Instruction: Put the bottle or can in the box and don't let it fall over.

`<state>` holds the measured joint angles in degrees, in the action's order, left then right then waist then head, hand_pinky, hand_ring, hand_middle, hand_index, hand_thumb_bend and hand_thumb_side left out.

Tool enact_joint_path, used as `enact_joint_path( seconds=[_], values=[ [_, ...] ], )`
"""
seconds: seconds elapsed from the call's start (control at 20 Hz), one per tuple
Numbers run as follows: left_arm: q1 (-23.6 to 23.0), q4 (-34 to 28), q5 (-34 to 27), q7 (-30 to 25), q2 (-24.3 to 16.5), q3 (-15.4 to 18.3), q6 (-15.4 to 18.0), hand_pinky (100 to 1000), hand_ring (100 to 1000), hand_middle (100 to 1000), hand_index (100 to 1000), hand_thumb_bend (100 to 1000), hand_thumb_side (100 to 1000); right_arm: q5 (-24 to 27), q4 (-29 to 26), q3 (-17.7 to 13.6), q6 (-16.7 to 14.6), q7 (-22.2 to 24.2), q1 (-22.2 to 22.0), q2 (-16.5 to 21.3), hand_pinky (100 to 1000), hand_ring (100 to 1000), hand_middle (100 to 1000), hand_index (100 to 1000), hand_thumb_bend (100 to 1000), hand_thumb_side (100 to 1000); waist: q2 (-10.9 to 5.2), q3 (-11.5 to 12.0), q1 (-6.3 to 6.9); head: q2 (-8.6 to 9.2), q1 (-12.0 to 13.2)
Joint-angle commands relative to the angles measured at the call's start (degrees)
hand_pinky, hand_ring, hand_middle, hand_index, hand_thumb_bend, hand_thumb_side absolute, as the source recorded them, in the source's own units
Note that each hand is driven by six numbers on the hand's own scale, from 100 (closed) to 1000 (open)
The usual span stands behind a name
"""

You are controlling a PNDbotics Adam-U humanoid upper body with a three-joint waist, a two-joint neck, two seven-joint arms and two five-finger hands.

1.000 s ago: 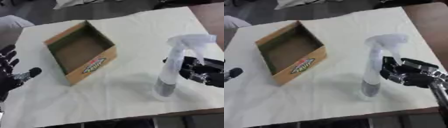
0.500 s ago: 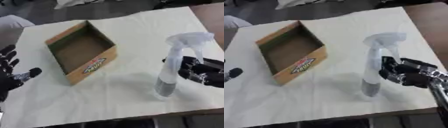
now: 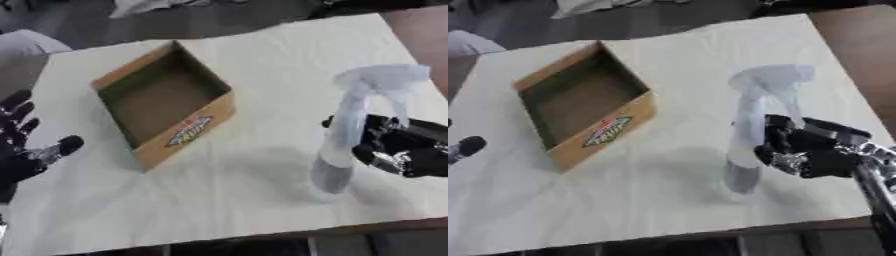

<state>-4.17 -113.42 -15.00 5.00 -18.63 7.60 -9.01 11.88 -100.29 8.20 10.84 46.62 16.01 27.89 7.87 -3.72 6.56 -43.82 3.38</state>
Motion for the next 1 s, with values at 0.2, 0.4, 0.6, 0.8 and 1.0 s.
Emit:
enact_joint_path(
  seconds=[0.2, 0.4, 0.6, 0.8, 1.0],
  values=[
    [0.14, -1.17, -0.25, -0.30, -0.80, 0.24, 0.17, 1000, 1000, 961, 848, 958, 100, 0.88, -1.64, 0.06, -0.44, 0.27, -0.04, 0.59, 1000, 1000, 1000, 1000, 100, 368, -0.20, 0.14, -0.03, -0.30, -0.14],
    [0.13, -1.17, -0.29, -0.36, -0.70, 0.25, 0.18, 1000, 1000, 961, 848, 957, 100, 0.92, -1.70, 0.16, -0.34, 0.60, 0.00, 0.49, 1000, 1000, 1000, 1000, 100, 388, -0.10, 0.18, 0.04, -0.30, -0.22],
    [0.13, -1.17, -0.36, -0.44, -0.62, 0.25, 0.17, 1000, 1000, 961, 847, 954, 100, 1.02, -1.69, 0.33, -0.27, 1.12, 0.24, 0.33, 1000, 1000, 1000, 1000, 100, 393, -0.04, 0.31, 0.06, -0.30, -0.29],
    [0.10, -1.17, -0.40, -0.51, -0.57, 0.24, 0.12, 1000, 1000, 961, 847, 952, 100, 1.26, -1.84, 0.42, -0.40, 1.36, 0.41, 0.24, 1000, 1000, 1000, 1000, 100, 386, -0.03, 0.31, 0.02, -0.30, -0.28],
    [0.12, -1.17, -0.42, -0.59, -0.56, 0.23, 0.11, 1000, 1000, 960, 846, 952, 100, 1.29, -1.93, 0.78, -0.20, 1.60, 0.93, 0.00, 1000, 1000, 1000, 1000, 100, 386, -0.05, 0.35, 0.00, -0.30, -0.34]
  ],
)
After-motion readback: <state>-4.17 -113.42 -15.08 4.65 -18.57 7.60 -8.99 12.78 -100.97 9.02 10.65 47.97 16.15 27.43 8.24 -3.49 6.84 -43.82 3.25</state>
